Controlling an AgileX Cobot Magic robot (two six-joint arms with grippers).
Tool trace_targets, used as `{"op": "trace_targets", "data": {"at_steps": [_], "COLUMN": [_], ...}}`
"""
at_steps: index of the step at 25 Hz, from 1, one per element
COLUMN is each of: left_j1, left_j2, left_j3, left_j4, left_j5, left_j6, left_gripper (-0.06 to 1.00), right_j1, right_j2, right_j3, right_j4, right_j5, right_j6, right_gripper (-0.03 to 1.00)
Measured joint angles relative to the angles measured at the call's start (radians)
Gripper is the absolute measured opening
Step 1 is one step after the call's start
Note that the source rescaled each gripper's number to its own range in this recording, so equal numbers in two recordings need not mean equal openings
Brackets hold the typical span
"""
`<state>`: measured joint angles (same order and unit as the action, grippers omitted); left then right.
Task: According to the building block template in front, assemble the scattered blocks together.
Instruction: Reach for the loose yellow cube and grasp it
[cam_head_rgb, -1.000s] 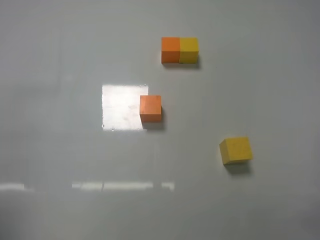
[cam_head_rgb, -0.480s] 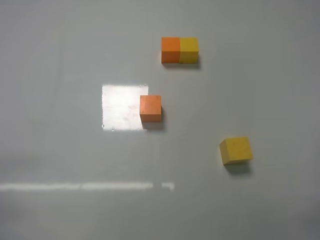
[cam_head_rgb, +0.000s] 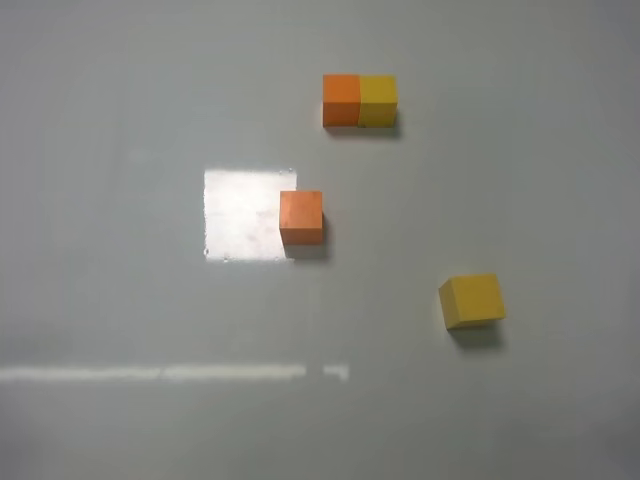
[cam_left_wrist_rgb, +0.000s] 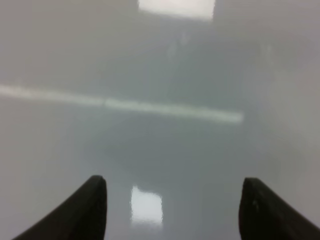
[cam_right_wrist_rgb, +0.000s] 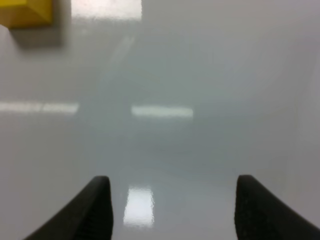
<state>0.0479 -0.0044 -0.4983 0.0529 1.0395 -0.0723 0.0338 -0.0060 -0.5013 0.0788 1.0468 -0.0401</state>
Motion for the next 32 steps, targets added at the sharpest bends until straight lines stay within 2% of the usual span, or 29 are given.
{"op": "trace_targets", "data": {"at_steps": [16,21,24,27,30,32], "left_j1": [0.0,0.0,0.0,0.0,0.0,0.0], "left_j2": [0.0,0.0,0.0,0.0,0.0,0.0], "left_j3": [0.001,0.001,0.001,0.001,0.001,0.001], "left_j4": [0.0,0.0,0.0,0.0,0.0,0.0], "left_j5": [0.0,0.0,0.0,-0.002,-0.003,-0.003], "left_j6": [-0.003,-0.003,-0.003,-0.003,-0.003,-0.003], "left_gripper": [0.45,0.45,0.44,0.44,0.44,0.44], "right_j1": [0.0,0.0,0.0,0.009,0.088,0.161], "right_j2": [0.0,0.01,0.13,0.341,0.515,0.599], "right_j3": [0.0,-0.008,-0.089,-0.23,-0.367,-0.424], "right_j4": [-0.006,0.016,0.029,0.104,0.193,0.186], "right_j5": [-0.001,-0.034,-0.085,-0.124,-0.129,-0.102], "right_j6": [0.0,0.051,-0.095,-0.305,-0.548,-0.669], "right_gripper": [0.32,0.32,0.32,0.32,0.32,0.34]}}
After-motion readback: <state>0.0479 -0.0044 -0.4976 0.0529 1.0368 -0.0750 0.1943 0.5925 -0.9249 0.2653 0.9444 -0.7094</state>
